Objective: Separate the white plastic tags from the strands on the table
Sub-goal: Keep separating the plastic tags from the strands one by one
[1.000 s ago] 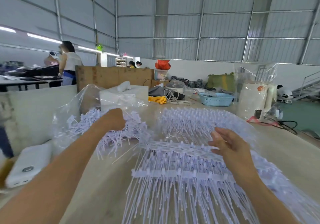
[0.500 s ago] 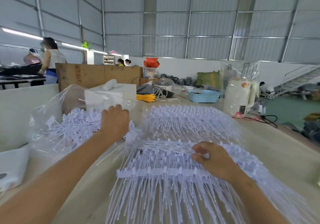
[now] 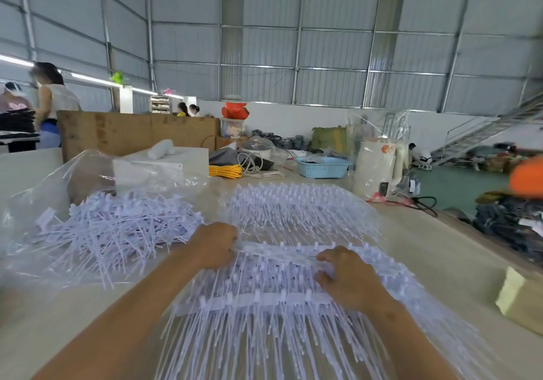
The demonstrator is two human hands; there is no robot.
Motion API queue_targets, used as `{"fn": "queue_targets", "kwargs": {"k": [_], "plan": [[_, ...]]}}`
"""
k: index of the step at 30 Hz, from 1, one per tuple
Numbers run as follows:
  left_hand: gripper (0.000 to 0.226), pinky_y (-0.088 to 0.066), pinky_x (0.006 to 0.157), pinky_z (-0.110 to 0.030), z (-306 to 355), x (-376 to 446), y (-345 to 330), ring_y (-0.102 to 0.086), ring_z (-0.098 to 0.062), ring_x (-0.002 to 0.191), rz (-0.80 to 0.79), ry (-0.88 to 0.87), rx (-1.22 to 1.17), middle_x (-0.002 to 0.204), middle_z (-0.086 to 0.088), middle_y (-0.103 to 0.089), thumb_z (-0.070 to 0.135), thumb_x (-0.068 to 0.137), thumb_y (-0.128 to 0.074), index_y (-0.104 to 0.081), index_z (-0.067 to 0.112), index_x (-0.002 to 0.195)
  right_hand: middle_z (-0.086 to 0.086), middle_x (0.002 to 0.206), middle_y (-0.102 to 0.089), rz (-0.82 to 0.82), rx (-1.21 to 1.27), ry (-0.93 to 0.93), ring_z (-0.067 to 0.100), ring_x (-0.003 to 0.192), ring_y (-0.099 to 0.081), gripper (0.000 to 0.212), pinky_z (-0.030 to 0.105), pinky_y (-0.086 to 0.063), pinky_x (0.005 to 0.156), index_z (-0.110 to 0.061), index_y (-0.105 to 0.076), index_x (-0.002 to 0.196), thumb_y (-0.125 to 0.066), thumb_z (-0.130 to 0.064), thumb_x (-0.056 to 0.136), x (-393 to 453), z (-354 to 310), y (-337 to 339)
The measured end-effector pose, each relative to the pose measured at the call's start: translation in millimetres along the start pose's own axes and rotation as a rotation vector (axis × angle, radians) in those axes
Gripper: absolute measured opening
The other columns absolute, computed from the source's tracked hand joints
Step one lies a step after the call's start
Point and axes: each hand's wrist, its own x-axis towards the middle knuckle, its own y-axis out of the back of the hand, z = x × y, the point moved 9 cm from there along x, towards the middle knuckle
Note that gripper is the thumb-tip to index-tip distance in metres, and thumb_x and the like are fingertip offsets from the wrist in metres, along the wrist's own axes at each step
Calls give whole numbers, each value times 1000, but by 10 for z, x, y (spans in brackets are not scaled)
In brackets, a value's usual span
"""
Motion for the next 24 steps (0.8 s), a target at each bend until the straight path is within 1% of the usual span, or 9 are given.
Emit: {"fn": "queue_targets", "kwargs": {"k": [2, 6, 9, 11, 14, 16, 19, 22, 24], "plan": [[20, -49, 77, -32, 24, 2, 196, -62, -23, 92, 87, -43, -97, 102, -7, -66, 21, 92, -52, -65, 13, 103, -5, 141, -44, 7, 8, -38, 18, 130, -42, 46, 42, -35, 107, -29, -41, 138, -47, -39, 94, -10, 56, 7], [33, -48, 92, -39, 131, -134, 724, -58, -24, 112, 312, -176, -132, 124, -2, -63, 27, 95, -53, -62, 16, 125, -6, 137, -50, 112, -21, -67, 17, 129, -43, 44, 47, -23, 112, -33, -40, 138, -46, -37, 95, -45, 66, 122], [24, -46, 64, -32, 163, -399, 1186, -62, -27, 79, 614, -237, -203, 83, -4, -69, 34, 89, -53, -70, 17, 89, 7, 118, -61, 469, 55, -29, 28, 115, -52, 35, 45, -34, 104, -21, -57, 126, -56, -23, 91, -170, -4, 596], [31, -39, 61, -29, 126, -483, 1316, -59, -28, 68, 694, -204, -191, 69, -3, -65, 42, 80, -48, -67, 18, 80, 15, 101, -64, 756, 170, 32, 35, 98, -57, 28, 49, -41, 93, -10, -67, 111, -64, -8, 83, -382, -50, 1032], [33, -48, 75, -34, 127, -430, 1206, -61, -23, 84, 548, -180, -392, 87, 0, -69, 49, 83, -63, -71, 19, 94, 11, 93, -67, 1162, -61, 70, 33, 90, -61, 24, 64, -35, 96, -12, -72, 97, -69, -4, 74, -784, -147, 1555], [38, -48, 71, -31, 231, -346, 974, -61, -18, 80, 285, -210, -572, 84, 1, -68, 55, 73, -69, -71, 20, 88, 7, 92, -69, 1245, -229, 29, 33, 94, -61, 25, 68, -21, 102, -18, -74, 92, -69, -4, 71, -910, -156, 1689], [41, -43, 54, -22, 470, -331, 604, -58, -12, 60, -43, -257, -744, 69, 1, -67, 57, 66, -68, -71, 20, 84, 7, 98, -70, 1029, -241, -143, 32, 106, -56, 34, 72, -9, 104, -20, -75, 93, -65, 3, 70, -802, 79, 1695], [23, -46, 59, -25, 523, -249, 335, -61, -15, 69, -96, -225, -817, 84, -4, -70, 28, 81, -72, -68, 12, 97, -3, 124, -59, 416, -272, -396, 23, 125, -42, 46, 68, -9, 107, -33, -63, 116, -51, -5, 81, -478, 476, 1251], [23, -49, 60, -25, 509, -212, 200, -62, -17, 73, -102, -183, -828, 96, -9, -67, 17, 80, -75, -65, 7, 98, -5, 136, -49, -42, -268, -431, 19, 127, -43, 45, 56, -24, 110, -29, -54, 128, -49, -11, 87, -395, 659, 792]]}}
